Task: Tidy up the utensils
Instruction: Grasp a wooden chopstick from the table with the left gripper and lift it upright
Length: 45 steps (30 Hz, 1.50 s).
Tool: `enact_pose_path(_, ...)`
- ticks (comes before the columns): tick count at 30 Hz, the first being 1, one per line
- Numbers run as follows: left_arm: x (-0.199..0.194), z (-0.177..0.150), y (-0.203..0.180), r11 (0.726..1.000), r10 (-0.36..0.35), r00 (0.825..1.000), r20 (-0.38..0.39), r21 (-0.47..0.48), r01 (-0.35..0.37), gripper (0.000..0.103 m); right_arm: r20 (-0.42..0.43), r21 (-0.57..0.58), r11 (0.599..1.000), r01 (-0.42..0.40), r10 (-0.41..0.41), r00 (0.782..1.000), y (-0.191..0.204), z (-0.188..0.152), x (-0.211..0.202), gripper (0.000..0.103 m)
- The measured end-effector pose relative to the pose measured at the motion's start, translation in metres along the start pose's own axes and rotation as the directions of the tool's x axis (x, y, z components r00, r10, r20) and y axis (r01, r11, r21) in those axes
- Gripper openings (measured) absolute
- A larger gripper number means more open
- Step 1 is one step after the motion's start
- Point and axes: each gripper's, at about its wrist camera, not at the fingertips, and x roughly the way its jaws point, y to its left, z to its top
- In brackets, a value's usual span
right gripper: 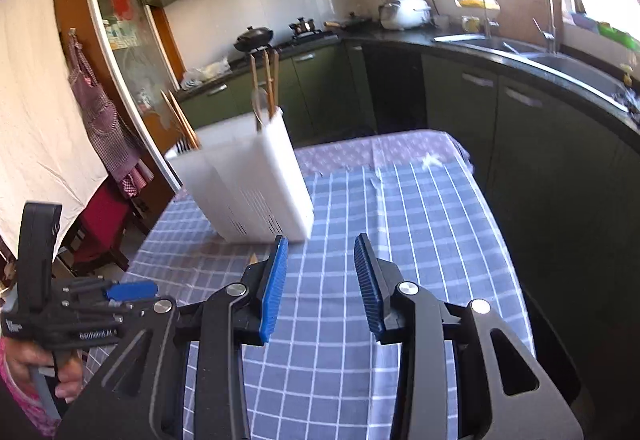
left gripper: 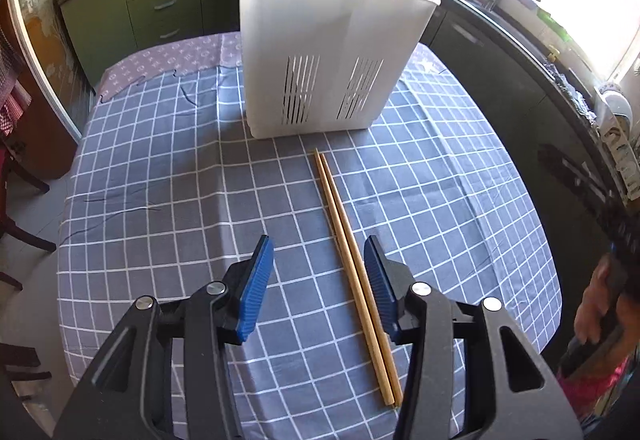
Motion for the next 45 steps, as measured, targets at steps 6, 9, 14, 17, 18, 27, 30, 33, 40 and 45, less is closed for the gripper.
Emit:
enact_pose_path(6,0.044,0.013,0.006,0.998,0.042,0.996,-0.084,-0.051,-0.046,0.037,-0.05,0.094,0.995,-0.026,0.03,0.998,-0.033,-0.031,0.014,0.037)
enact_pose_path(9,0.053,0.014,0.008,0.996,0.051,0.993,-0.107,-0.063,-0.058,0.036,-0.045,0.106,0.994,-0.026,0.03,0.999,-0.041,-0.035,0.013,0.039)
enact_pose_path(14,0.054,0.013,0.007,0.997,0.03,0.994,-0.109,-0.072,-0.038,0.036,-0.064,0.124,0.991,-0.041,0.05,0.997,-0.044,-0.037,0.017,0.039)
enact_pose_path(17,0.054,0.016,0.003,0.997,0.043,0.993,-0.112,-0.056,-0.05,0.036,-0.078,0.145,0.988,-0.053,0.065,0.995,-0.045,-0.038,0.02,0.039)
enact_pose_path(18,0.055,0.015,0.002,0.997,0.044,0.992,-0.116,-0.053,-0.05,0.036,-0.083,0.146,0.988,-0.054,0.067,0.994,-0.045,-0.039,0.021,0.039)
enact_pose_path(27,0.065,0.015,-0.016,0.994,0.104,0.983,-0.15,-0.014,-0.107,0.036,-0.084,0.154,0.986,-0.067,0.081,0.993,-0.044,-0.04,0.017,0.04)
enact_pose_path(30,0.068,0.015,-0.022,0.994,0.107,0.982,-0.157,-0.01,-0.109,0.036,-0.083,0.159,0.985,-0.072,0.086,0.993,-0.044,-0.04,0.017,0.041)
enact_pose_path(33,0.072,0.016,-0.033,0.993,0.117,0.98,-0.158,0.01,-0.117,0.036,-0.085,0.16,0.984,-0.077,0.091,0.992,-0.044,-0.04,0.016,0.041)
enact_pose_path(40,0.08,0.029,-0.046,0.99,0.139,0.975,-0.173,0.048,-0.132,0.009,-0.088,0.177,0.981,-0.083,0.1,0.991,-0.047,-0.041,0.015,0.043)
enact_pose_path(45,0.078,0.029,-0.042,0.993,0.12,0.976,-0.181,0.036,-0.116,0.006,-0.095,0.188,0.978,-0.091,0.11,0.989,-0.049,-0.043,0.015,0.043)
